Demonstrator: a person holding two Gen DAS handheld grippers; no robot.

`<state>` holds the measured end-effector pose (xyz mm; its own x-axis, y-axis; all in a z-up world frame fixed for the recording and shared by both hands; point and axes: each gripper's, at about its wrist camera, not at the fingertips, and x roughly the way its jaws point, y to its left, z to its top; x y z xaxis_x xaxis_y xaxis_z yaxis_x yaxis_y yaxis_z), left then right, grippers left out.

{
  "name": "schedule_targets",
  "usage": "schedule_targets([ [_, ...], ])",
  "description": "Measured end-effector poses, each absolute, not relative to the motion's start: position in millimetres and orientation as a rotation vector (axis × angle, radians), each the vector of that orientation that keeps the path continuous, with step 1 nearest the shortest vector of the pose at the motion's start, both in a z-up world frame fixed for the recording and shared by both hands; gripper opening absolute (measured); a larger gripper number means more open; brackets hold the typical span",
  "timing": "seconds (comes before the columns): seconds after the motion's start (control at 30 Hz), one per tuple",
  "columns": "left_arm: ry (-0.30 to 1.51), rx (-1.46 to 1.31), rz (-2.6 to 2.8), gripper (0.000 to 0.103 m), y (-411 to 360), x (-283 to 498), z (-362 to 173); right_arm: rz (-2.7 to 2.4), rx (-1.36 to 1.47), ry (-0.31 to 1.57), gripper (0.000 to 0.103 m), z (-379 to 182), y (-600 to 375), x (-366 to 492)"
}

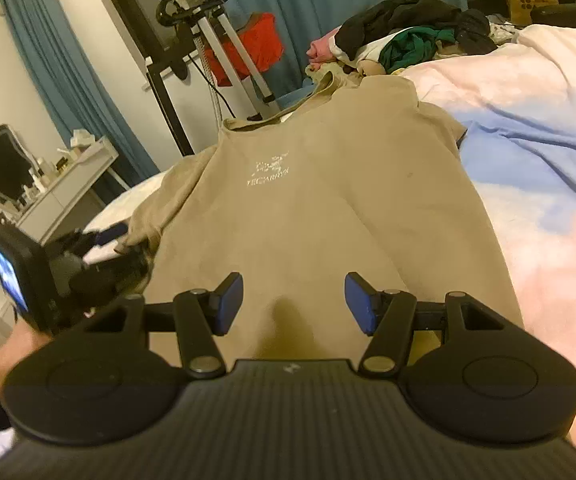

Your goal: Fold clothes

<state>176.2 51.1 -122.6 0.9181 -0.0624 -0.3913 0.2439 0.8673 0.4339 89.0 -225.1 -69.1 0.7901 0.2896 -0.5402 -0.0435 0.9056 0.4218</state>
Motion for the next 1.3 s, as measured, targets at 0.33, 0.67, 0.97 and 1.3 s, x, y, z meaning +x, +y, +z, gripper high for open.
schedule_targets([
  [0.33, 0.367, -0.019, 0.009, 0.001, 126.0, 270.6, -42.7, 0.208, 0.145, 0.522, 0.059, -67.3, -194.0, 88.4],
  [0.67, 0.522, -0.399, 0.415, 0.001, 248.8, 414.1, -28.3, 0.167, 0.165, 0.532, 0.059, -88.0, -202.0, 119.4],
  [0.97, 0.622, -0.388, 0.399, 0.018, 272.1, 435.2, -92.4, 0.160, 0.203, 0.522, 0.059, -104.0, -206.3, 138.6],
  [1.3, 0.572, -0.184, 0.266, 0.084, 217.4, 344.1, -48.6, 0.137, 0.268, 0.466, 0.059, -83.3, -217.0, 125.8],
])
